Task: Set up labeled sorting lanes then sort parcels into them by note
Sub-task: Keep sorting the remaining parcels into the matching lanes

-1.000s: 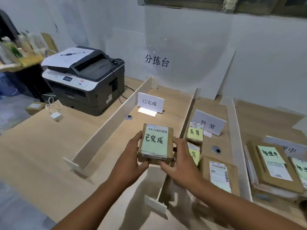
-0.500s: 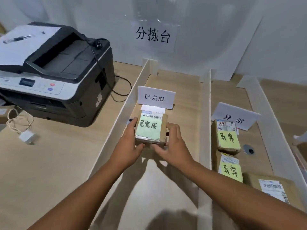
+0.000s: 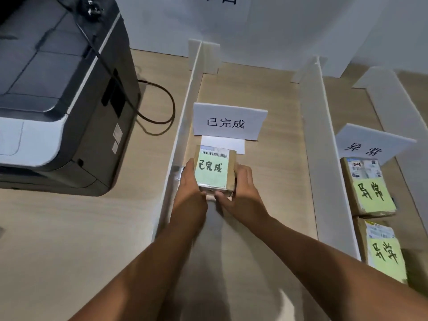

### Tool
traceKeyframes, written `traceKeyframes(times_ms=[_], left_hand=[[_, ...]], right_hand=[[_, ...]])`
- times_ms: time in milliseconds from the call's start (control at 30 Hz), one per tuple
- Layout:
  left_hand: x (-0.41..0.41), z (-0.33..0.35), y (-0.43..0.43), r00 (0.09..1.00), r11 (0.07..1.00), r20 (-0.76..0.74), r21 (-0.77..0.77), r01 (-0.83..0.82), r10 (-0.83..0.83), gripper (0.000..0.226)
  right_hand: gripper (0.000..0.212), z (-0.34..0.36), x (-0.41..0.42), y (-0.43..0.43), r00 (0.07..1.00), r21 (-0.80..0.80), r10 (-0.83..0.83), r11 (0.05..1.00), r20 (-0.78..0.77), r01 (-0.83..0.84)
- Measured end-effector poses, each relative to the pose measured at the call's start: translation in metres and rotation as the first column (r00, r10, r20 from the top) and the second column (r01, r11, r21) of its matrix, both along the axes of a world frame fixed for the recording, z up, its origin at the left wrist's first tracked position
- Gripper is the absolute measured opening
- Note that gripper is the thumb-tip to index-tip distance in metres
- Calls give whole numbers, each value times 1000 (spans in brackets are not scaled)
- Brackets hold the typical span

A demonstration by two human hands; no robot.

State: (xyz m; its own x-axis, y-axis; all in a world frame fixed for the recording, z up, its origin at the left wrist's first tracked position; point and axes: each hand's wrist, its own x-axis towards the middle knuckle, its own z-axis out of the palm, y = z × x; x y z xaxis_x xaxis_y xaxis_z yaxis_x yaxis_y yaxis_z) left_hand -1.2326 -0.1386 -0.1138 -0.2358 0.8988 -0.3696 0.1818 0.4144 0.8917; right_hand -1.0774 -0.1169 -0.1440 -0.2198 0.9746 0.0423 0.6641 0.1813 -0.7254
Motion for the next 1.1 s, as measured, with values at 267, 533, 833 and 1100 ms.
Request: traceKeyframes(times_ms=[267, 533, 833, 1100], left_hand=[[-4, 14, -1, 982, 993, -157, -68, 94, -103, 80], [32, 99, -48, 827, 963, -535, 85, 254, -171, 107], [259, 226, -100, 676, 639, -607, 332, 693, -418, 104], [536, 299, -271, 385, 142, -752, 370, 918, -536, 106]], right_hand=[[101, 29, 15, -3, 994, -143, 110, 984, -2, -109], [102, 126, 117, -59, 989, -113, 37, 993, 144, -21], [86, 245, 346, -214, 924, 155, -305, 949, 230, 275], [81, 323, 571, -482, 707, 322, -657, 750, 262, 577]])
